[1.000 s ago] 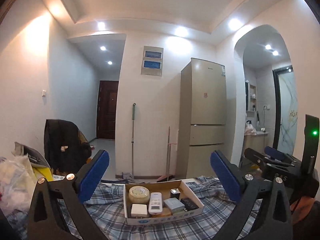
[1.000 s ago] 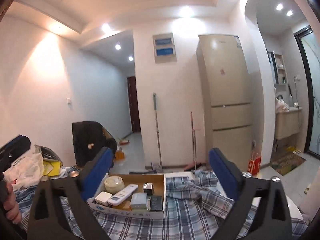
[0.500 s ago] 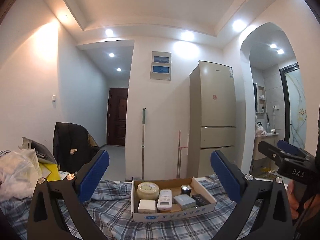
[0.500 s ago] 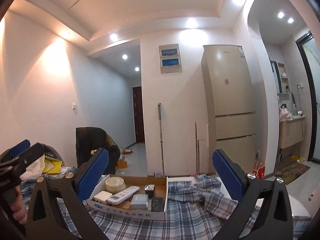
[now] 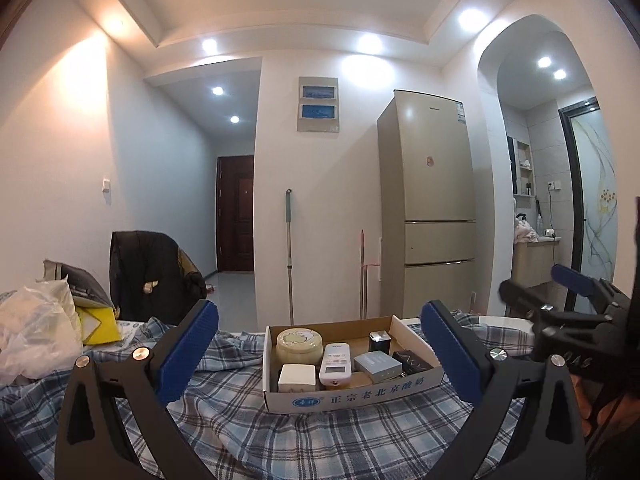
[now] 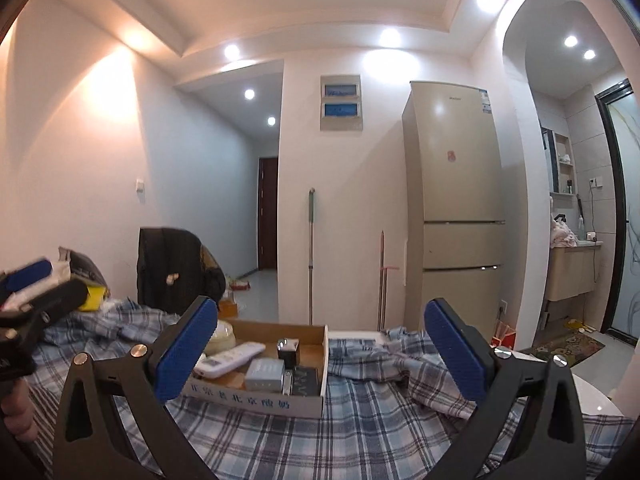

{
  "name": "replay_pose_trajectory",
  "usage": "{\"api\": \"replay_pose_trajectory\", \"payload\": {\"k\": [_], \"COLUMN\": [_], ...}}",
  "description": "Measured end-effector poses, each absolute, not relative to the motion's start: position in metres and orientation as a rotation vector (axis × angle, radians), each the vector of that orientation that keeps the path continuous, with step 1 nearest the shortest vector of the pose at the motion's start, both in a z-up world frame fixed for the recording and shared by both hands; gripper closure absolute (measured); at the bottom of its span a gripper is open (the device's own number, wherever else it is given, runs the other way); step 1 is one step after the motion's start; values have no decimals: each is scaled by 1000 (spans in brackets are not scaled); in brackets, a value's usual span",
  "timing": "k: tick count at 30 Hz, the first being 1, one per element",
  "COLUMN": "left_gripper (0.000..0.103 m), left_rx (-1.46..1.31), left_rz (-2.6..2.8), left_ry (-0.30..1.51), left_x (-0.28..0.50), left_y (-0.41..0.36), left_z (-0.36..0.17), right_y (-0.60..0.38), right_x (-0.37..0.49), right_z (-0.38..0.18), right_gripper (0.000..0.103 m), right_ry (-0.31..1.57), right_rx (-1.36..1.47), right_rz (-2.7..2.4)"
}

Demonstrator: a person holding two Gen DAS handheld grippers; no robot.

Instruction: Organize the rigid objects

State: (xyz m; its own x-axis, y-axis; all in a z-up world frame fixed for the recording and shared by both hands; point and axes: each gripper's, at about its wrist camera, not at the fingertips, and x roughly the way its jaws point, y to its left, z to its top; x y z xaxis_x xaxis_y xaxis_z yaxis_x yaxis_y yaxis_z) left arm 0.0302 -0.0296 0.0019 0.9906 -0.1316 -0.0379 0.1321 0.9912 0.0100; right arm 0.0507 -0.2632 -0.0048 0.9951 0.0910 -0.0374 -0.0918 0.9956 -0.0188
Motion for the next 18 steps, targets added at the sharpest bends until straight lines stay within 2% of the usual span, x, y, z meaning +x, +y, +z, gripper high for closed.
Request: {"api": "replay_pose_trajectory", "payload": {"k": [18], "left_gripper": [0], "left_rx": [25], "left_rz": [-83], "left_ry": [-3], "left_x": [21], "left_y": [-29], "left_z": [3], "right_y": [-263], "right_x": [47], "right_z": [-4], "right_gripper": [0], "right_ry": [25], "right_rx": [-24], "right_rz": [83]}}
